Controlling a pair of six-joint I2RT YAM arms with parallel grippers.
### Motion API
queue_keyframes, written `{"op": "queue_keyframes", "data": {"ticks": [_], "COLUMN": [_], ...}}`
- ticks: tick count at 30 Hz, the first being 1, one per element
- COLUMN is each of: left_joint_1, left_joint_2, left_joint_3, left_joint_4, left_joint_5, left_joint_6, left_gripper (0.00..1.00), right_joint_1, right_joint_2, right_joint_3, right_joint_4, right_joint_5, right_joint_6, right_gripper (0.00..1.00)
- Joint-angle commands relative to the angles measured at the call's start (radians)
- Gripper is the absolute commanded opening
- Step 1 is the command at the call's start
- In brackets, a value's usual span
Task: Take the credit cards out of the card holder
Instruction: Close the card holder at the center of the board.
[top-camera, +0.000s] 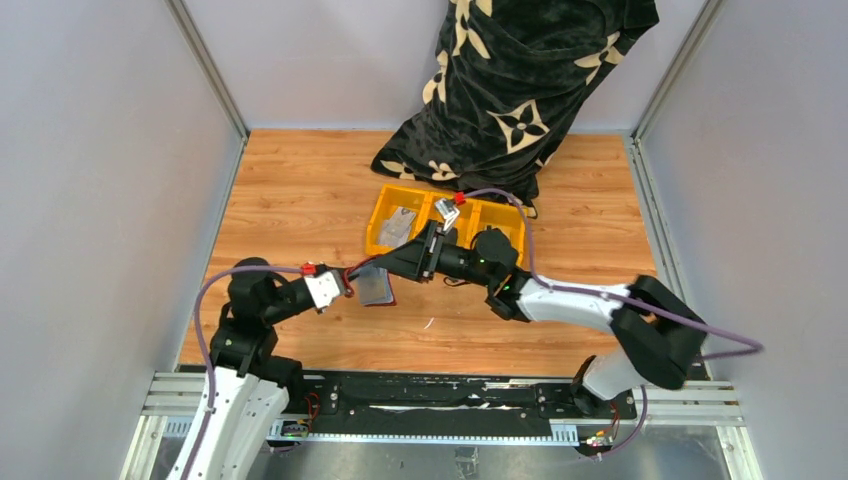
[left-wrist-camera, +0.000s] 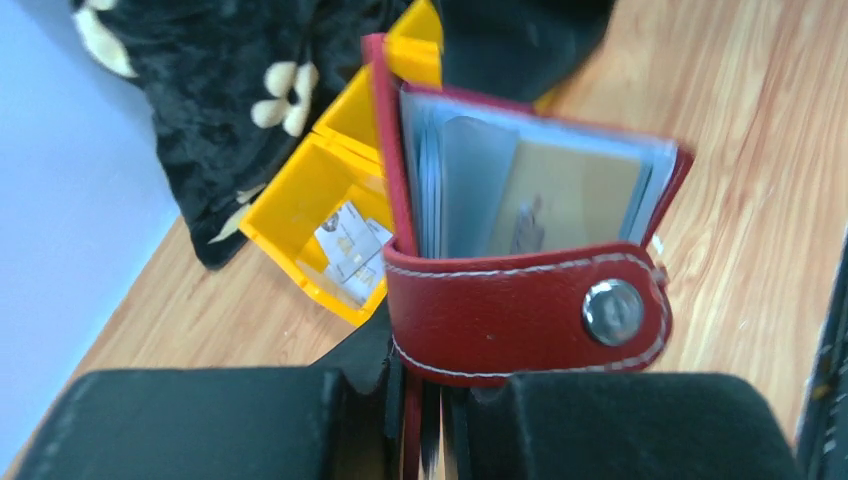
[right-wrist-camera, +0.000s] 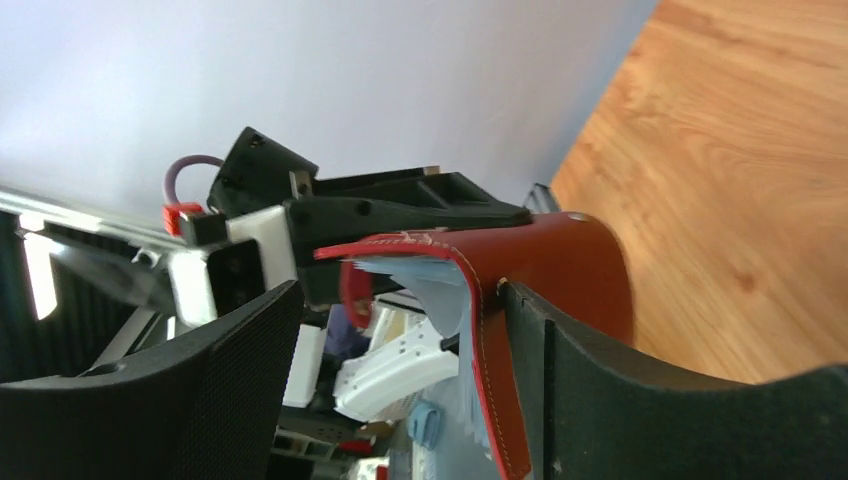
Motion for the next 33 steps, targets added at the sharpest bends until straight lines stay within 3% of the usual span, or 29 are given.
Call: {"op": "queue_keyframes", "data": {"ticks": [1, 7, 12, 16, 19, 23, 27, 30, 33], "left_joint_1": [-0.116, -0.266, -0.392, -0.45, -0.456, -0.477, -0.511, -0.512, -0.515], "left_joint_2": [0.096, 0.24, 0.378, 0.475, 0.494, 0.407, 0.186, -0.001, 0.002], "left_joint_3": [-0.085, -0.182, -0.221, -0.231, -0.184, -0.139, -0.169, -0.118, 0.019], "left_joint_4": [-0.059, 0.046, 0.036, 0.196, 0.215, 0.0, -0.123, -0.187, -0.378], "left_joint_5": [-0.164, -0.252, -0.403, -0.486, -0.487, -0.458, -0.4, -0.269, -0.117], "left_joint_6": [0.356, 0.484, 0.681, 0.656, 0.658, 0.809, 0.882, 0.771, 0.695], "left_gripper": [0.15, 0.14, 0.15, 0.15, 0.13, 0.13, 0.12, 0.08, 0.08], "right_joint_1": [-0.036, -0.065, -0.099, -0.137, -0.167, -0.209, -0.218, -0.228, -0.234], "right_joint_2": [-0.199, -0.339, -0.479, -0.561, -0.586, -0.595, -0.594, -0.603, -0.596], "right_joint_3": [-0.042, -0.059, -0.076, -0.088, -0.098, -0.091, -0.037, -0.029, -0.022], "right_joint_4": [-0.277, -0.588, -0.771, -0.821, -0.845, -0.857, -0.912, -0.916, -0.913], "right_joint_5": [0.11, 0.238, 0.359, 0.359, 0.335, 0.294, 0.27, 0.257, 0.242], "right_joint_6": [-0.121, -0.207, -0.29, -0.325, -0.337, -0.344, -0.394, -0.402, -0.389], "right_gripper": [0.77, 0.79, 0.82, 0.83, 0.84, 0.84, 0.84, 0.84, 0.84]}}
